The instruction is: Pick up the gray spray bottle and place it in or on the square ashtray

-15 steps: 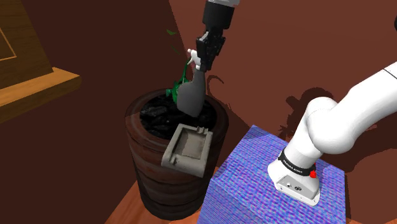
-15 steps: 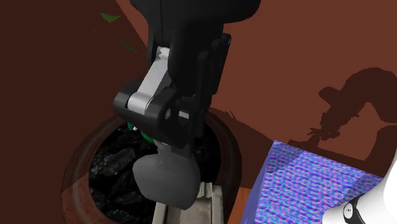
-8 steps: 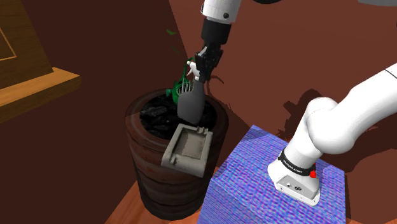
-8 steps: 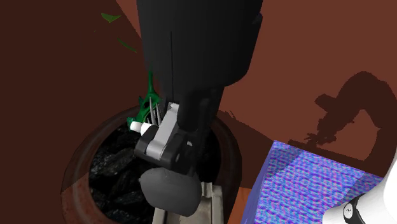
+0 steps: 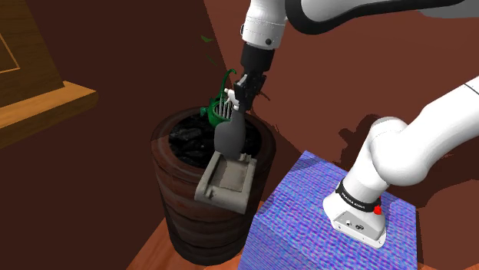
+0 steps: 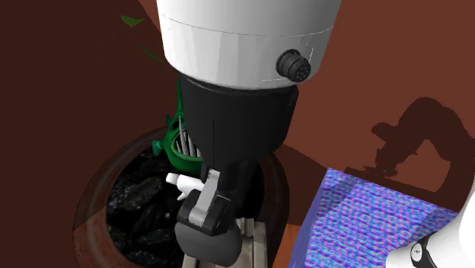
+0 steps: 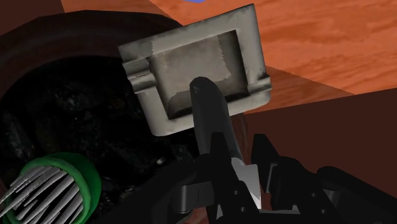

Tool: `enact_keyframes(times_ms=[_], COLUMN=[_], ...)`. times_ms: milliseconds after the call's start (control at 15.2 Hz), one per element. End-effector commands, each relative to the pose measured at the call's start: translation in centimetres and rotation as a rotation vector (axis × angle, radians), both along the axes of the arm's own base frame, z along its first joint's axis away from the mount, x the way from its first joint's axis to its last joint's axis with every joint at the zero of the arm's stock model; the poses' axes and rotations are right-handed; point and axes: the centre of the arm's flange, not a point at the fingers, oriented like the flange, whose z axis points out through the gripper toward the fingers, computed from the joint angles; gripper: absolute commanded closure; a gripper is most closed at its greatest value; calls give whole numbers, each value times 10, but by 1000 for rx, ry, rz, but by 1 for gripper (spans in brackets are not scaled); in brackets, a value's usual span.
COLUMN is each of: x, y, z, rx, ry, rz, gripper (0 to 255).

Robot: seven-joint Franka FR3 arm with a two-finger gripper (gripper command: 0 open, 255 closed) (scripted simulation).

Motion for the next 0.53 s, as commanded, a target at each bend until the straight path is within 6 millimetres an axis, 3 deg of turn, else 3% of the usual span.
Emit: enact_keyframes(times_ms=[0, 462], x=[0, 0], y=[0, 0], z=[-10, -47], rx=[0, 0], ry=[-1, -1], rz=[0, 0], gripper=[255, 255])
